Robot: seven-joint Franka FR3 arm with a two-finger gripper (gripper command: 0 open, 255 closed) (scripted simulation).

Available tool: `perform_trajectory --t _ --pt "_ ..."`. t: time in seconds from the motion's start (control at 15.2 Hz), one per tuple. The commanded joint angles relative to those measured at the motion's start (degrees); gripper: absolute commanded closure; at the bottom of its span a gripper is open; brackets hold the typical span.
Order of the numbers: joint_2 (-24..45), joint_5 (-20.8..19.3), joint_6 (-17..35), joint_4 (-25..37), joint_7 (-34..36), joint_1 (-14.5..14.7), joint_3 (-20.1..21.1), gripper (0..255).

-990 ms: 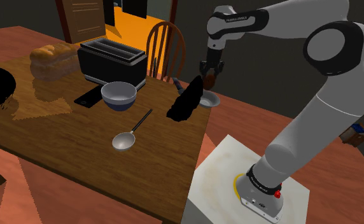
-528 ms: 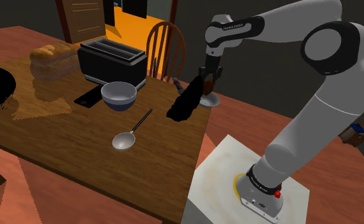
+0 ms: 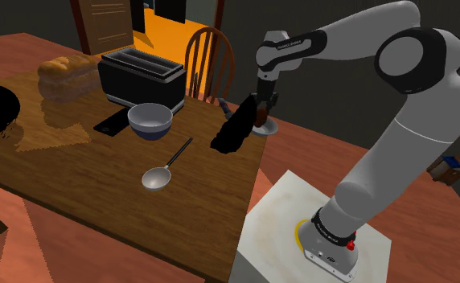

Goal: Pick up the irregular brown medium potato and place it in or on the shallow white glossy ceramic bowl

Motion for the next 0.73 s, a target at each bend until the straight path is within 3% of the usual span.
perform_trajectory --t 0.0,0.33,0.4,0.66 --pt "0.12 0.0 0.32 -0.16 -0.03 -0.02 -0.01 255" --pt "0.12 0.0 0.32 -0.16 -0.03 -0.02 -0.01 255" --pt "0.12 0.0 0.32 -0.16 -0.03 -0.02 -0.01 0" --pt "0.12 0.0 0.32 -0.16 -0.03 -0.02 -0.01 0"
